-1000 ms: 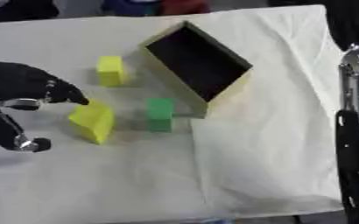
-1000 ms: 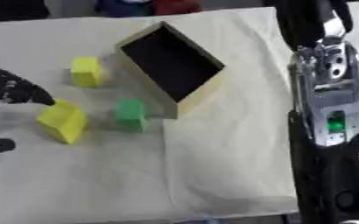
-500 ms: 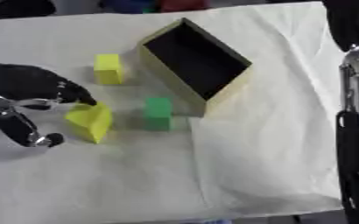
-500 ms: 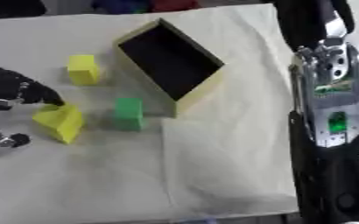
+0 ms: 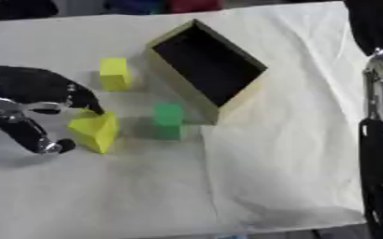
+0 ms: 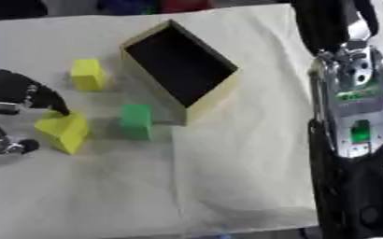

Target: Pick up objects on the table and place them in the box.

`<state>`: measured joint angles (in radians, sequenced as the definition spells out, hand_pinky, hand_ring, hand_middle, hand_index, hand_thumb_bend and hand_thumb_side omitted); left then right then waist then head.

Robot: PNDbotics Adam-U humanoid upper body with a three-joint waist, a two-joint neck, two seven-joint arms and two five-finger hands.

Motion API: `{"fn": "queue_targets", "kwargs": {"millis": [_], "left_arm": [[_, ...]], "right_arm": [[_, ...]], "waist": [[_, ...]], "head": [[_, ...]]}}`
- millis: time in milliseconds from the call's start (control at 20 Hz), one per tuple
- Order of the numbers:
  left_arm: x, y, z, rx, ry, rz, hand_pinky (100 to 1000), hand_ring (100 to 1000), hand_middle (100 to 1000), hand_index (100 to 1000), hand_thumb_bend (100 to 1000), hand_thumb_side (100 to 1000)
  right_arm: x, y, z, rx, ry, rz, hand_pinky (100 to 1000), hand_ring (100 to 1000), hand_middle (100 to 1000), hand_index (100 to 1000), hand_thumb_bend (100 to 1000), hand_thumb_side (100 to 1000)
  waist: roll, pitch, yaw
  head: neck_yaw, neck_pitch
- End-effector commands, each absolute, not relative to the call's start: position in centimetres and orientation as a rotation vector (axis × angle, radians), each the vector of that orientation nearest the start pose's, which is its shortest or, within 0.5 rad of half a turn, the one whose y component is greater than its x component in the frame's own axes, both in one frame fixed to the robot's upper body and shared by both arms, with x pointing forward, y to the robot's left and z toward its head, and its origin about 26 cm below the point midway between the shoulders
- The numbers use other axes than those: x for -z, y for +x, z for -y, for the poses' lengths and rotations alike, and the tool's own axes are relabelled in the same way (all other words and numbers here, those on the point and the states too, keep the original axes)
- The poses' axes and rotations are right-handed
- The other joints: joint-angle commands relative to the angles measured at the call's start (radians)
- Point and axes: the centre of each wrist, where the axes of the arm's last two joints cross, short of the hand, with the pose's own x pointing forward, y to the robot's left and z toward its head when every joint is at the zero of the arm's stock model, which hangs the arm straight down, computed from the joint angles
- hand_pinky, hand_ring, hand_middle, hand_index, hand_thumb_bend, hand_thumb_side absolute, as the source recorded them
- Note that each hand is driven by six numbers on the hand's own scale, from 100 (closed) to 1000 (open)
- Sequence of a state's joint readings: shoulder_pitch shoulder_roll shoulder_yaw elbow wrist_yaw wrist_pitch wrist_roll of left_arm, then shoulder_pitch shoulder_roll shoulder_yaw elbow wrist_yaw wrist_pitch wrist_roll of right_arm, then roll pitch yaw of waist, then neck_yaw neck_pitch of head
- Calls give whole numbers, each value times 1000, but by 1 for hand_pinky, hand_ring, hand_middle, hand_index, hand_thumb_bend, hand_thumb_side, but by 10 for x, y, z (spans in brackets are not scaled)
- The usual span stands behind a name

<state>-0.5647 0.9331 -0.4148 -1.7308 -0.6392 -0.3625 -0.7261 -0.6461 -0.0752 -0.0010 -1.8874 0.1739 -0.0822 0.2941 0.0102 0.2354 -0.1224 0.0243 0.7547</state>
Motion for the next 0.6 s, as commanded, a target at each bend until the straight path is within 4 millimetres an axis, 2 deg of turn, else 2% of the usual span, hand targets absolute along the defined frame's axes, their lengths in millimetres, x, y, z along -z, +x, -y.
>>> {"fn": "queue_targets", "kwargs": {"millis": [50,200,350,600], "left_arm": [[-241,342,-292,-3049,-1007,-1550,809,856,825,931,317,299],[-255,337,-292,-2959,-1093,-1604,823,867,835,941,347,244],[-263,333,-290,-2894,-1144,-1643,829,872,839,948,355,237],[-257,337,-291,-2943,-1117,-1625,853,900,869,975,329,329]], "right_arm": [[-273,332,183,-678,49,2549,791,771,601,726,100,1000],[-273,332,184,-680,47,2548,791,771,601,726,100,1000],[-273,333,184,-682,46,2547,791,771,600,726,100,1000],[-273,333,183,-687,53,2545,790,770,599,725,100,1000]], "waist": [[0,-13,0],[-1,-13,2],[-1,-12,3],[-1,-9,-1]], "head": [[-1,-8],[-6,-8],[-8,-7],[-5,-8]]}}
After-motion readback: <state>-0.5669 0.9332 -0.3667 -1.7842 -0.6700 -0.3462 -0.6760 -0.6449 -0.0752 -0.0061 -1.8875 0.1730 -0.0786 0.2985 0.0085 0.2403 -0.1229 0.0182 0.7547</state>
